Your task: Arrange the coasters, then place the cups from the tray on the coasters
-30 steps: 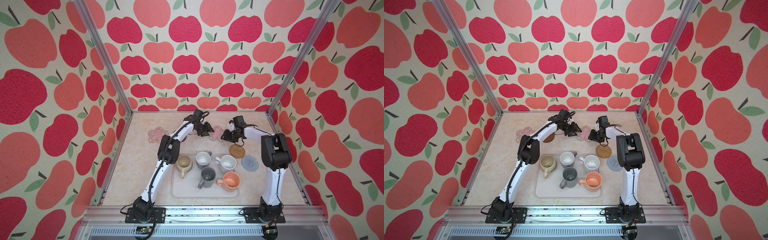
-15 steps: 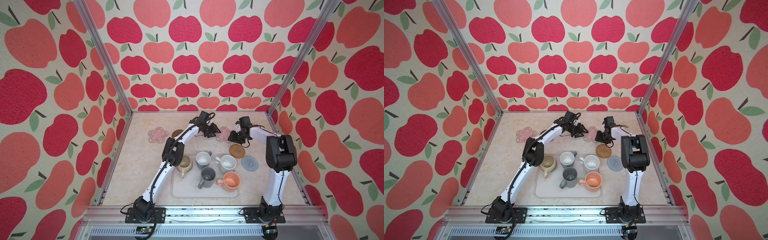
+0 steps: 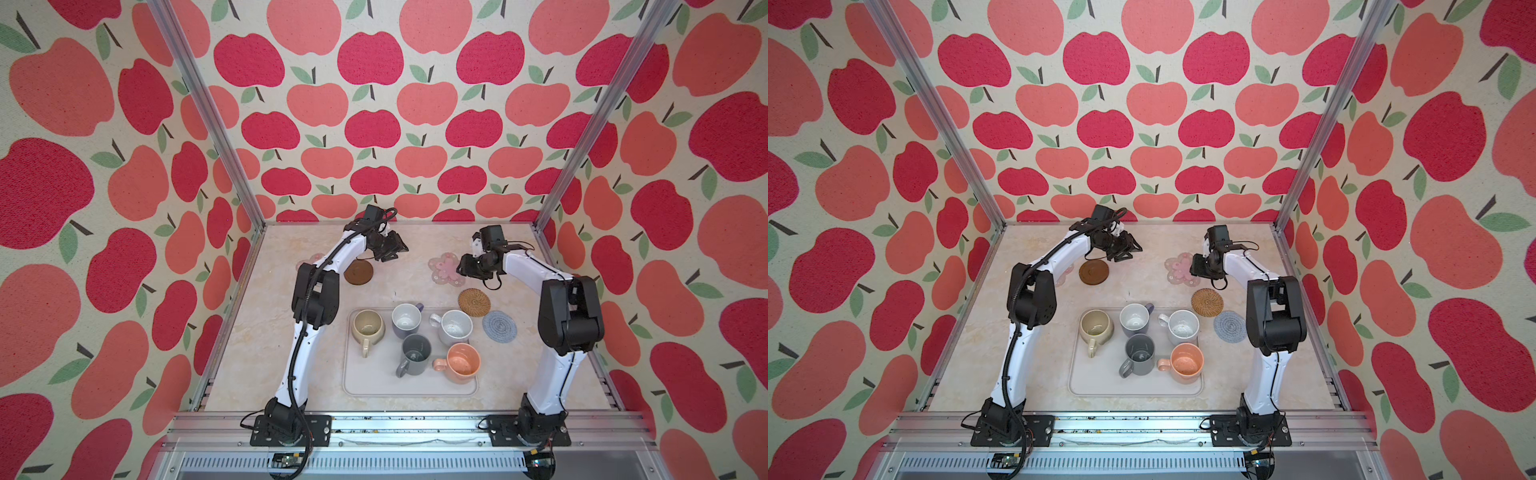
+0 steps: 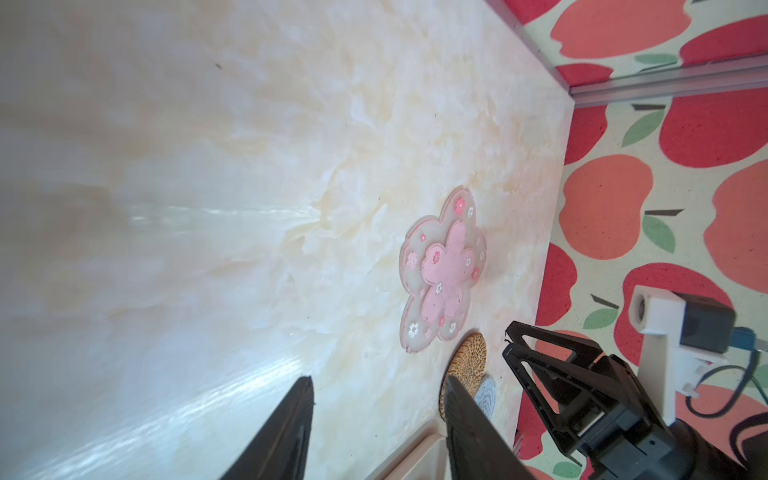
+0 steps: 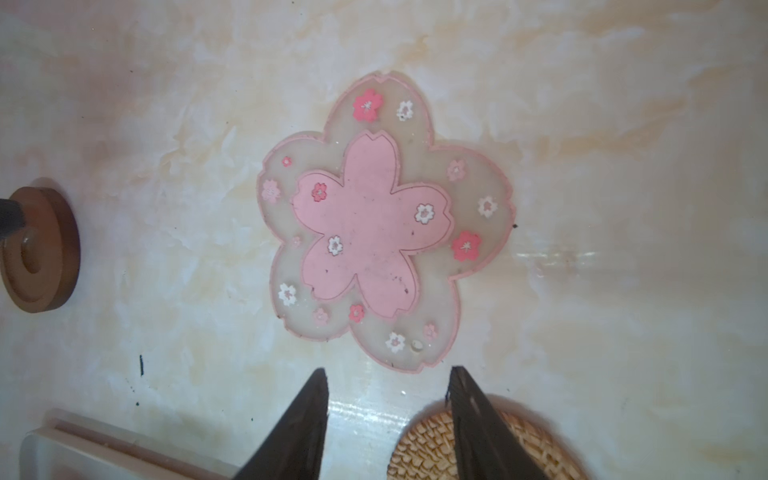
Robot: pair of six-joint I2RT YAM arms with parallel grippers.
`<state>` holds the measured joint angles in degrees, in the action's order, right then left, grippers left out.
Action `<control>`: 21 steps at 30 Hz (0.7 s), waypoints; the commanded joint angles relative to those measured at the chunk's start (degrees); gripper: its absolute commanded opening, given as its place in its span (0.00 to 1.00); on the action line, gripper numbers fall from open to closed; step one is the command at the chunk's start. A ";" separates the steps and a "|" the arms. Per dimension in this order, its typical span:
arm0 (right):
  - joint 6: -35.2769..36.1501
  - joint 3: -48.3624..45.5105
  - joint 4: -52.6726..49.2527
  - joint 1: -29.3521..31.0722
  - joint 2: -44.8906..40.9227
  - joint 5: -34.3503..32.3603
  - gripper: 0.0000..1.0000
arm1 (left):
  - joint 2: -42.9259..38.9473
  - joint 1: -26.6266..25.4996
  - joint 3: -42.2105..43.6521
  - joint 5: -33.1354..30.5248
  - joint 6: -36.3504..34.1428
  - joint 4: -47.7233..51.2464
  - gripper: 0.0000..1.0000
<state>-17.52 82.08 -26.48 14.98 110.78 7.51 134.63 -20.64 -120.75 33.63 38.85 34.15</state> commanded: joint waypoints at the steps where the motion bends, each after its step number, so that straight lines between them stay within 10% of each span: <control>1: 2.66 3.83 -4.33 3.39 0.65 -4.43 0.51 | -8.24 1.39 8.44 -1.19 -1.82 -4.77 0.53; 21: 4.93 34.55 -25.95 15.53 23.38 -22.89 0.54 | -30.62 11.95 35.74 0.34 -5.09 -8.62 0.54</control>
<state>-12.88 113.43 -46.39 30.35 132.35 -11.51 106.02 -9.04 -85.93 33.82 36.03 24.95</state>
